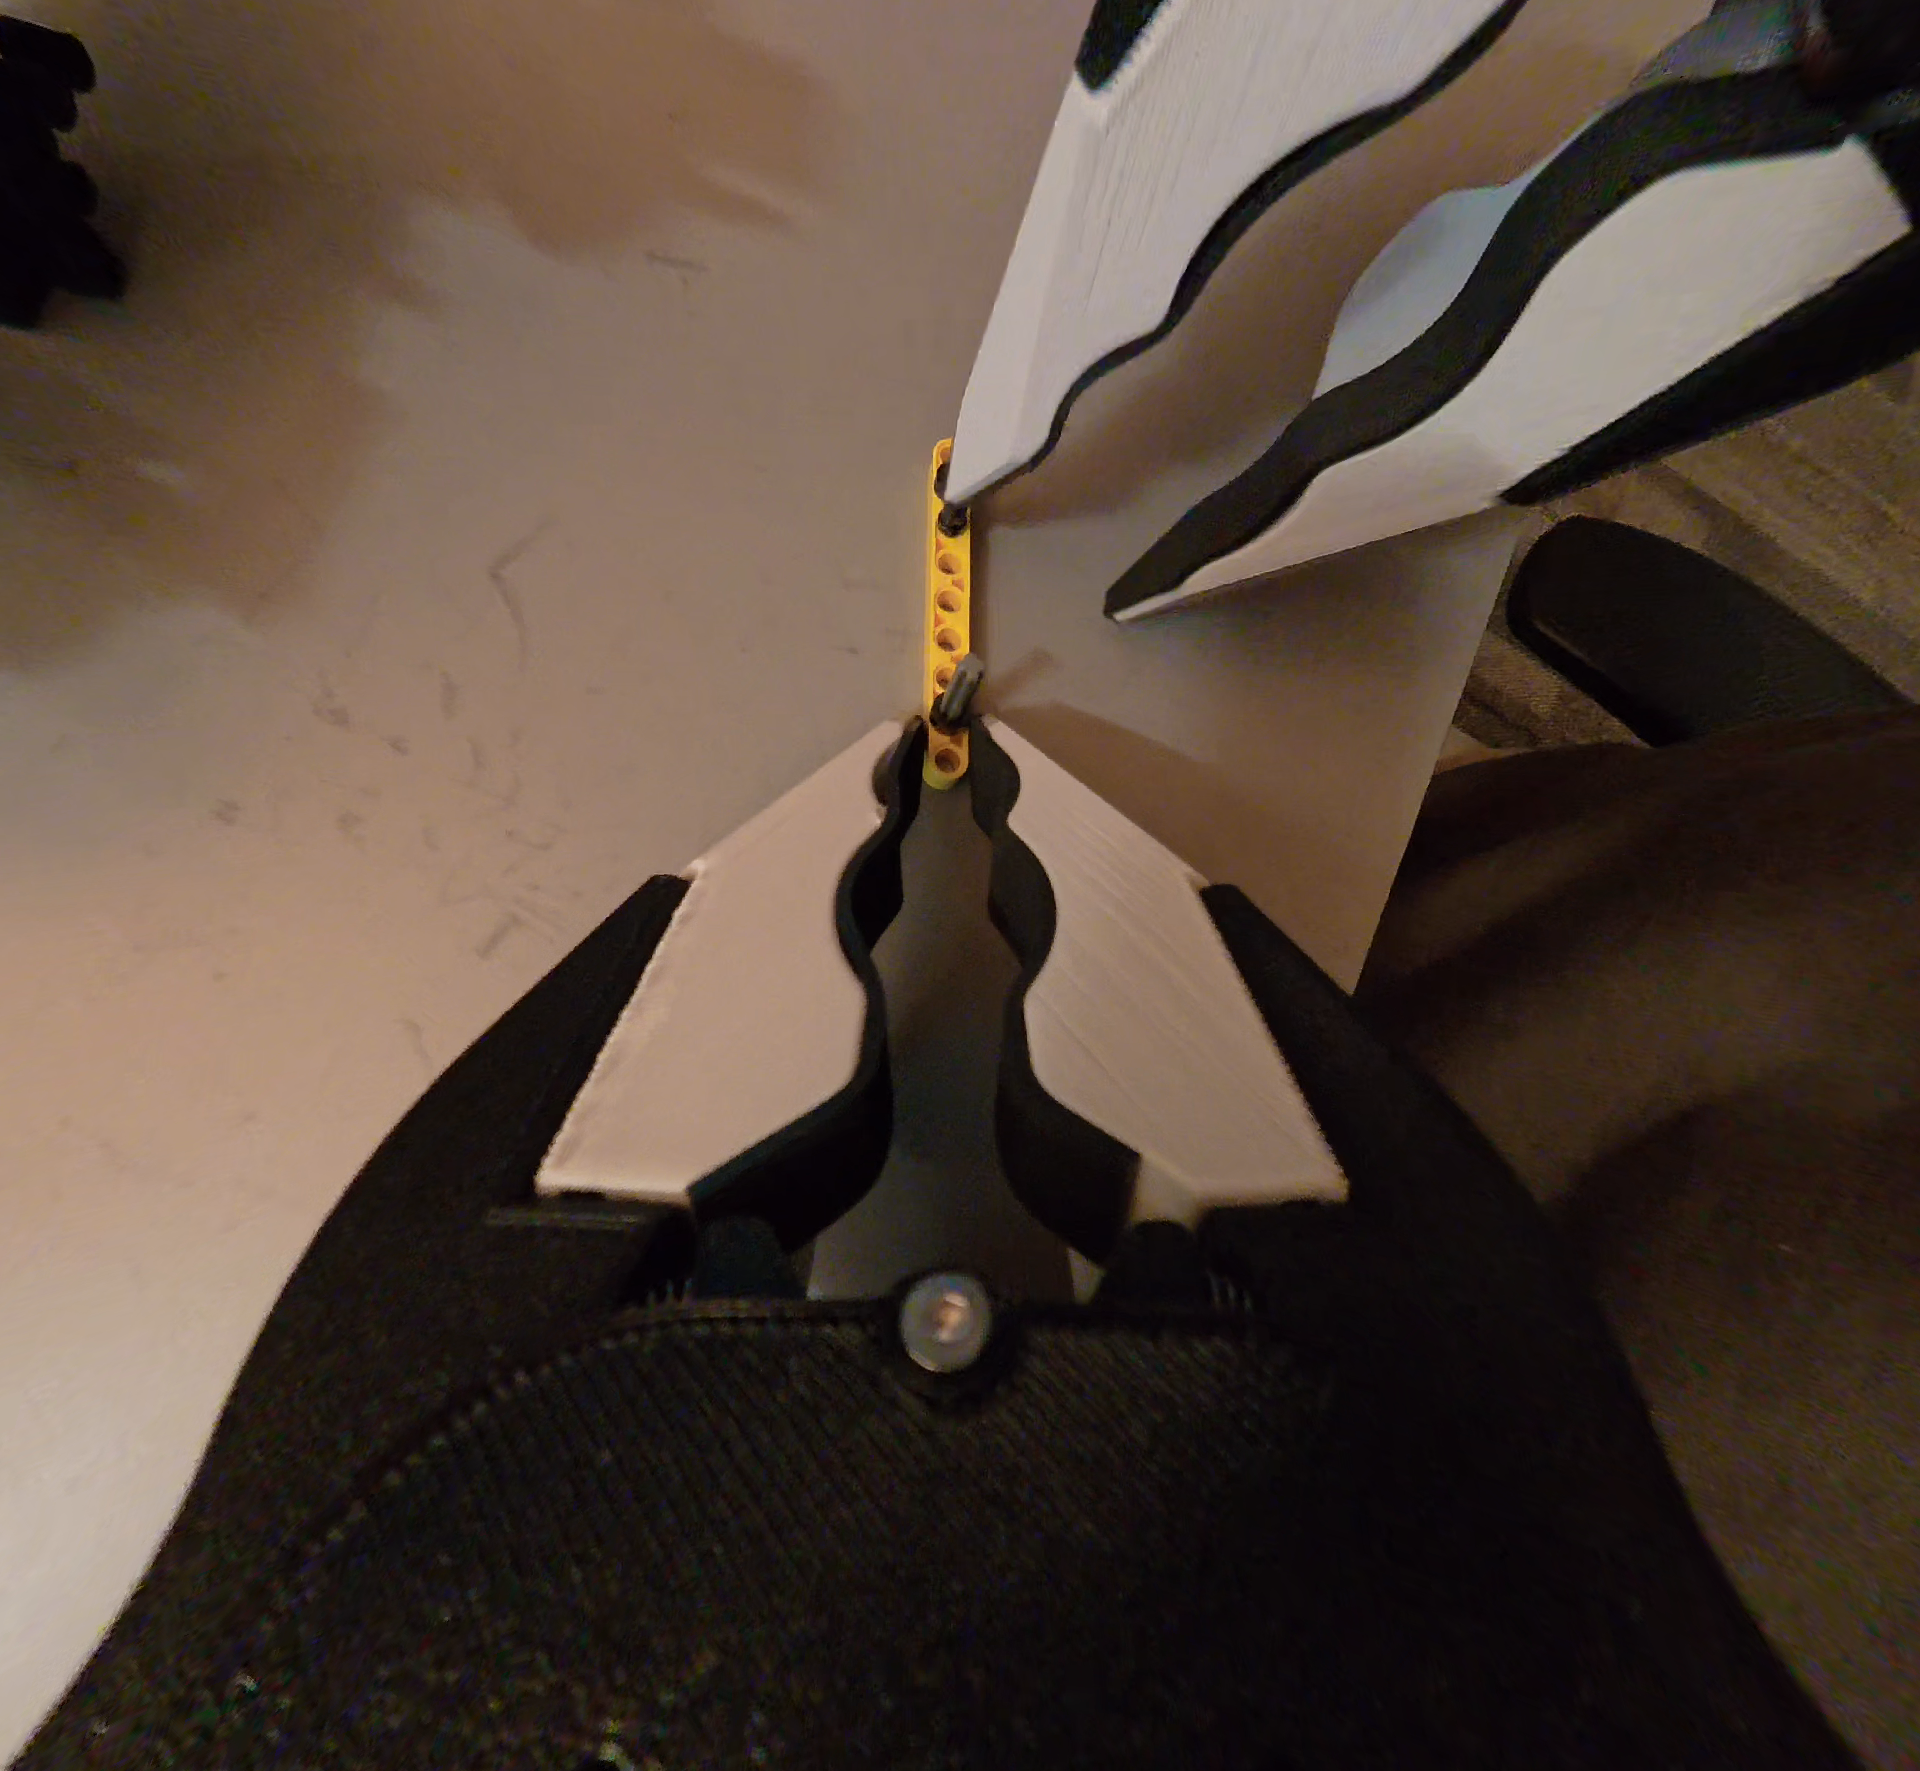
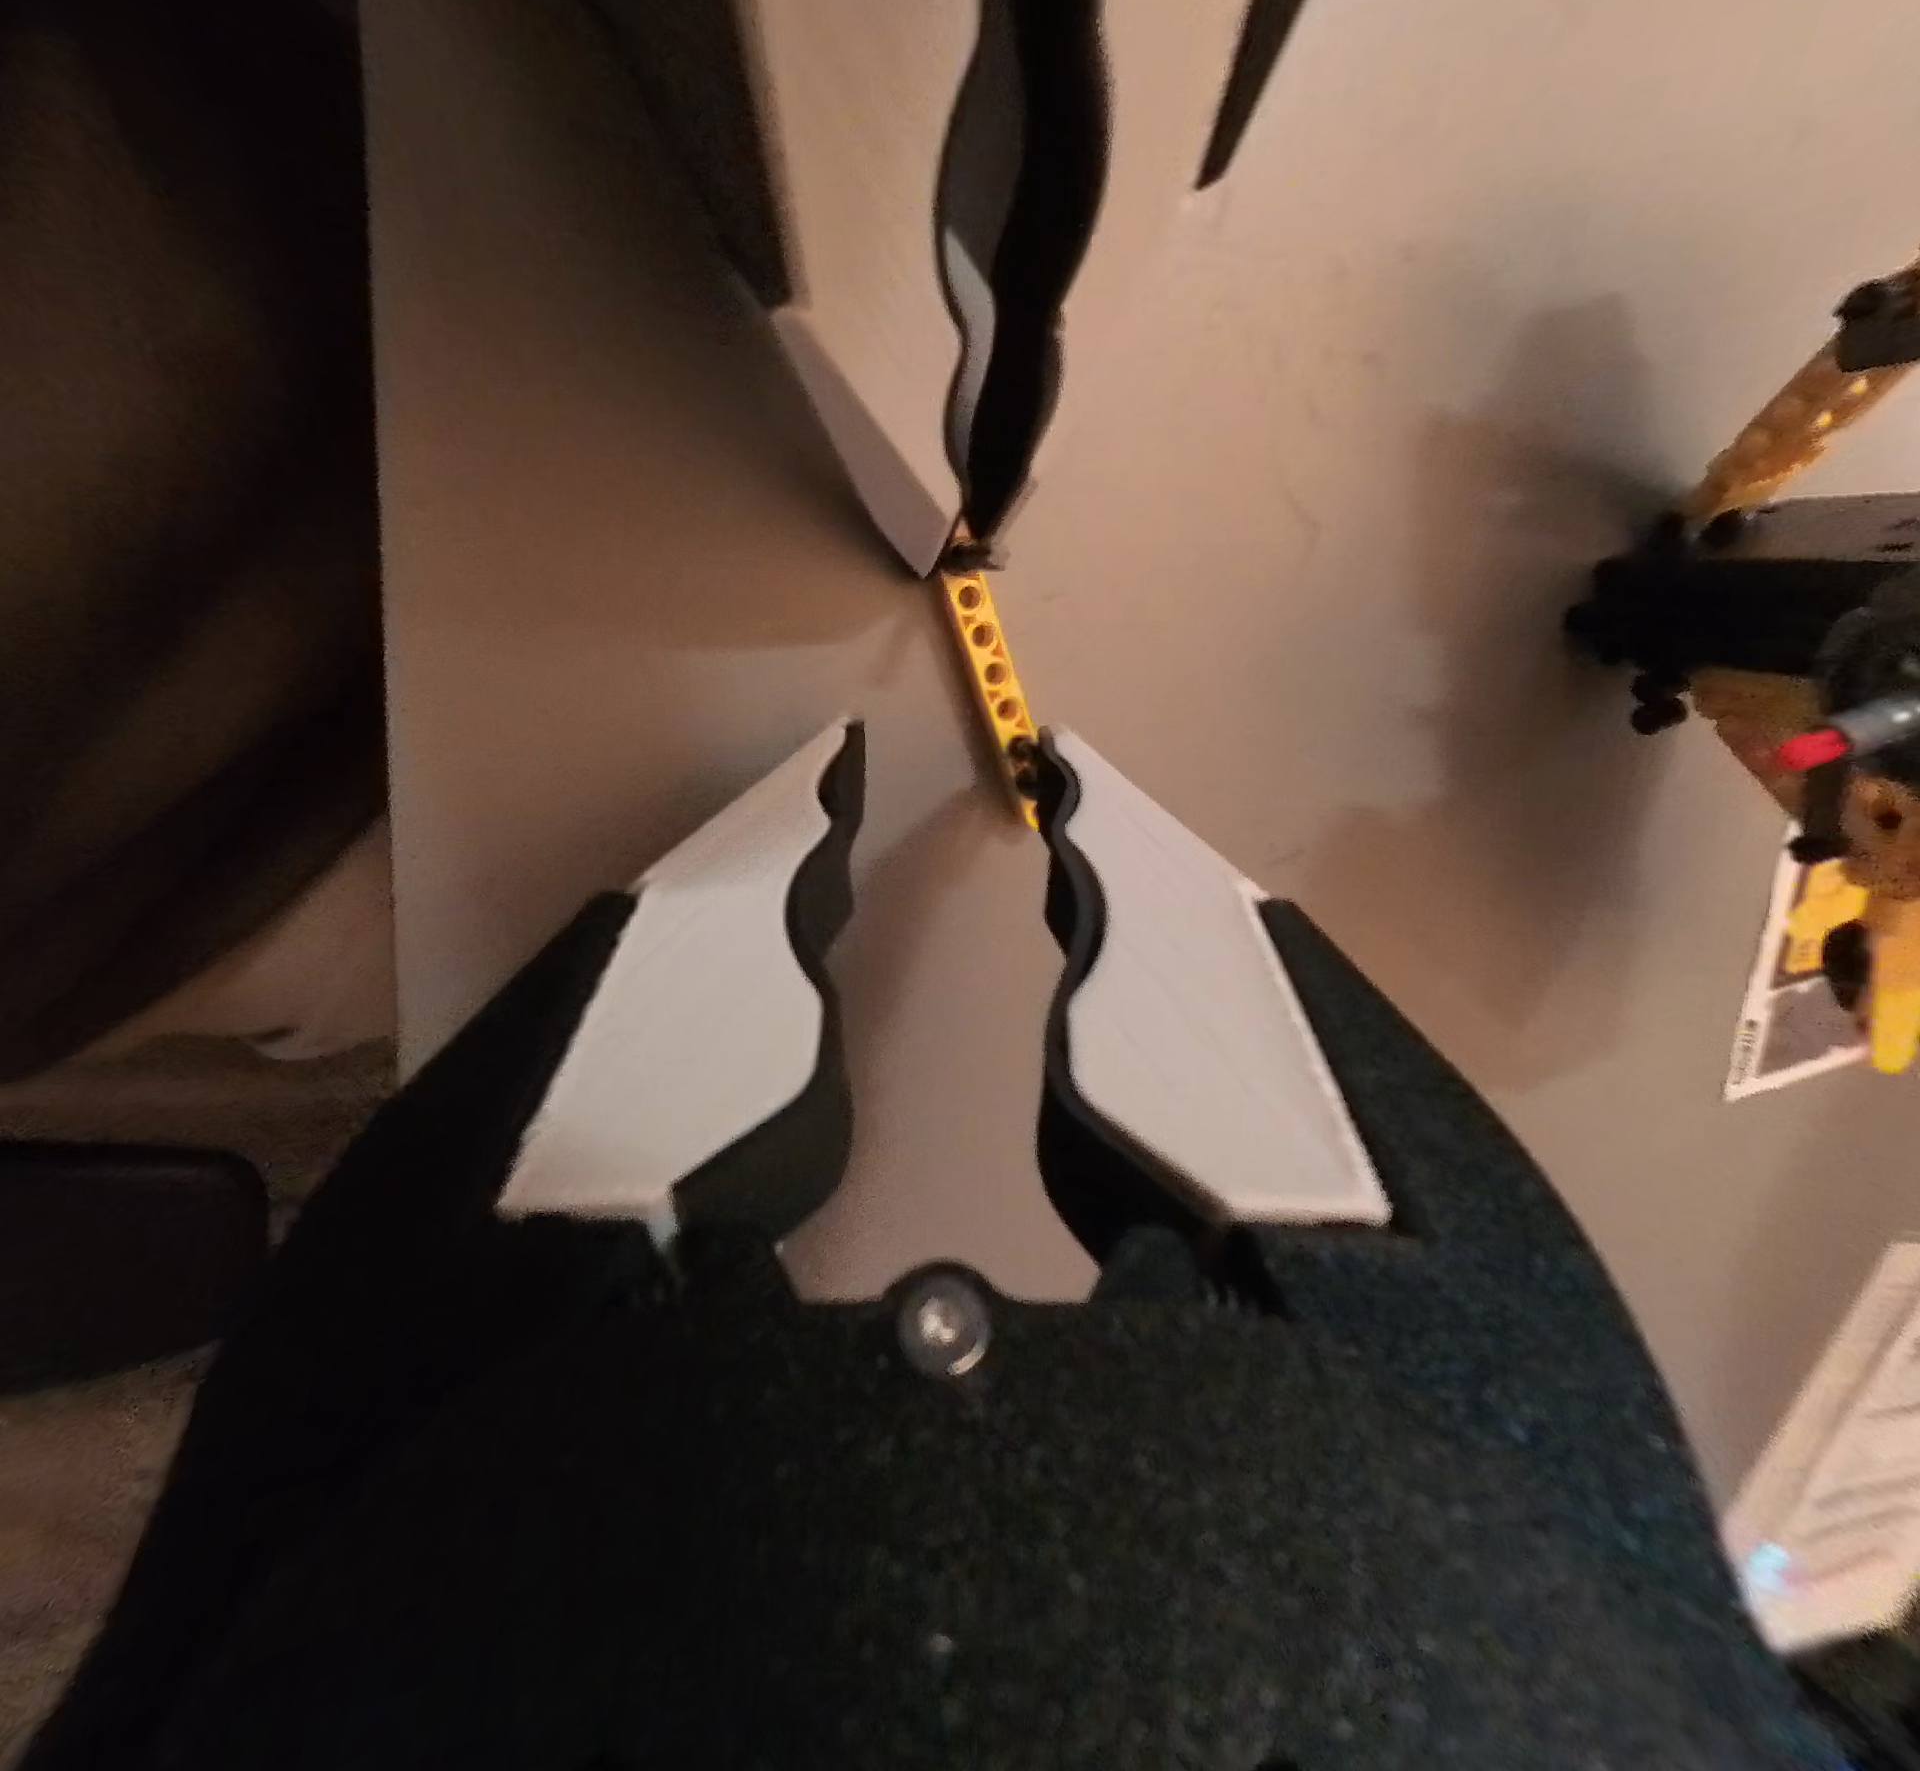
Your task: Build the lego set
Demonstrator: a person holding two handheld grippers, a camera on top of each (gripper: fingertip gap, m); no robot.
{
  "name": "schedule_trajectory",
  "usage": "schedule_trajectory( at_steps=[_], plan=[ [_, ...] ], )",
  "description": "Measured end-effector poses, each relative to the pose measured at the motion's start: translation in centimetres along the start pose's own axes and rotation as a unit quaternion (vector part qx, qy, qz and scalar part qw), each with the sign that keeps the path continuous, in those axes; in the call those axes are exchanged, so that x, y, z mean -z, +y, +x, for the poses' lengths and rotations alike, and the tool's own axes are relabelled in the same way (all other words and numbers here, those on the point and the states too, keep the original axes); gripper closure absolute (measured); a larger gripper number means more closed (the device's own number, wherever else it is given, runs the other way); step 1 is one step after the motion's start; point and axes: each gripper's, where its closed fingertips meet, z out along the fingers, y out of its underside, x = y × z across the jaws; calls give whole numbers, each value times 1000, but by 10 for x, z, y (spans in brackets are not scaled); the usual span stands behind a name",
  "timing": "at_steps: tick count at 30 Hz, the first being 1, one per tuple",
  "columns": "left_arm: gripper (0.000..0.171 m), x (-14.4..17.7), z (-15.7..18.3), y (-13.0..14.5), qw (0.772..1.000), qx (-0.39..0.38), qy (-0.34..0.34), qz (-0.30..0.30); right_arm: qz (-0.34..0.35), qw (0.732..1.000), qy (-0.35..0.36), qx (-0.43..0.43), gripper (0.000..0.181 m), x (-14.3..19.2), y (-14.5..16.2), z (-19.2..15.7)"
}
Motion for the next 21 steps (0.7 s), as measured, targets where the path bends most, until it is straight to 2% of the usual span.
schedule_trajectory(
  at_steps=[7,16,21],
  plan=[
    [165,0,0,0,1000,5,3,0,-65,994,50,67,150,-5,9,3],
    [165,0,0,0,1000,7,6,0,-80,983,133,102,161,-6,9,9],
    [165,0,0,0,1000,5,4,-1,-80,975,174,109,177,-5,7,16]
  ],
)
